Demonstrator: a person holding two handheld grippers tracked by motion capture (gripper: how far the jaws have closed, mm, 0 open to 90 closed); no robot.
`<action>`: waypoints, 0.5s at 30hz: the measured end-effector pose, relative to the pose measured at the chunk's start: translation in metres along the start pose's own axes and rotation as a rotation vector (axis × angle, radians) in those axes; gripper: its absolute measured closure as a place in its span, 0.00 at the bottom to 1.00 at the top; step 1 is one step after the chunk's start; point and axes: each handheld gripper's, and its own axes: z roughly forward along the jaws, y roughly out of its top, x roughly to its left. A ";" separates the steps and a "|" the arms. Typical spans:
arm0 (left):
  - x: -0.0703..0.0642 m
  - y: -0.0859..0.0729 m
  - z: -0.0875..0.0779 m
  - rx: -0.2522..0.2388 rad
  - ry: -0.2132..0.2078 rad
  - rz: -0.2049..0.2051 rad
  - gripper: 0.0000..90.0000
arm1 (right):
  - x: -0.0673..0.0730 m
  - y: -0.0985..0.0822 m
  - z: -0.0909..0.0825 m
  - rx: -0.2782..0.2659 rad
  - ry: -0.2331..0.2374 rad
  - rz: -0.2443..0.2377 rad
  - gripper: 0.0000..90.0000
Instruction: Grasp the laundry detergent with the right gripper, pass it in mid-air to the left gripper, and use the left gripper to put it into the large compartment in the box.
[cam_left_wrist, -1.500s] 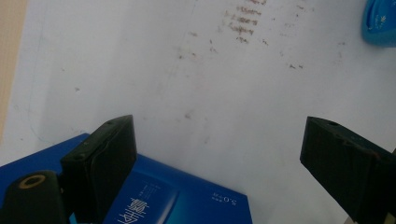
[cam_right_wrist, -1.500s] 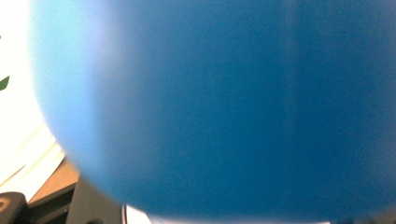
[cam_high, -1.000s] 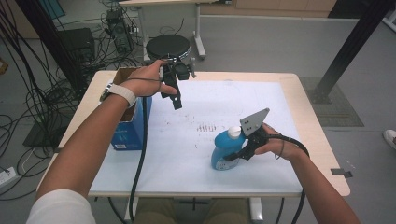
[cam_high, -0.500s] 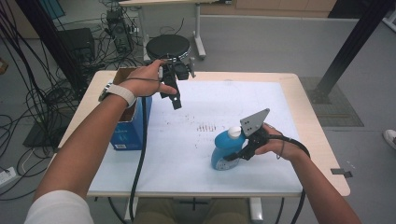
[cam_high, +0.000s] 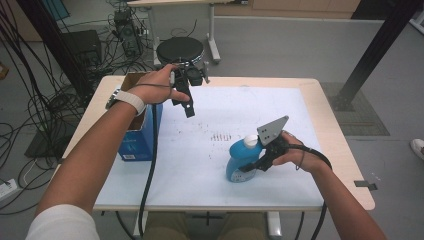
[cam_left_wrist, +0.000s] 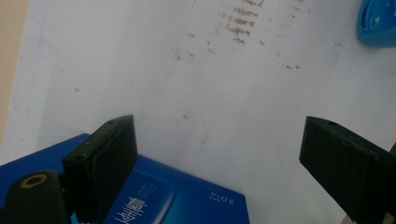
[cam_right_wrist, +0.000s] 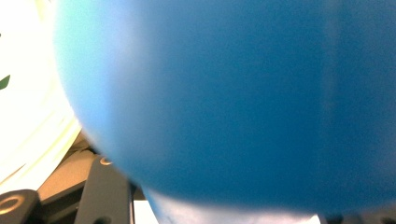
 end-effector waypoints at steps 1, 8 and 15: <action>0.000 0.000 0.000 -0.002 -0.001 -0.001 0.13 | 0.000 0.000 0.000 0.001 -0.001 0.001 0.47; 0.000 0.000 -0.001 0.004 0.000 -0.001 0.13 | 0.000 0.001 0.000 0.007 -0.002 -0.004 0.47; -0.001 0.000 -0.001 0.002 0.001 0.001 0.13 | 0.000 0.001 0.000 0.009 -0.004 -0.001 0.47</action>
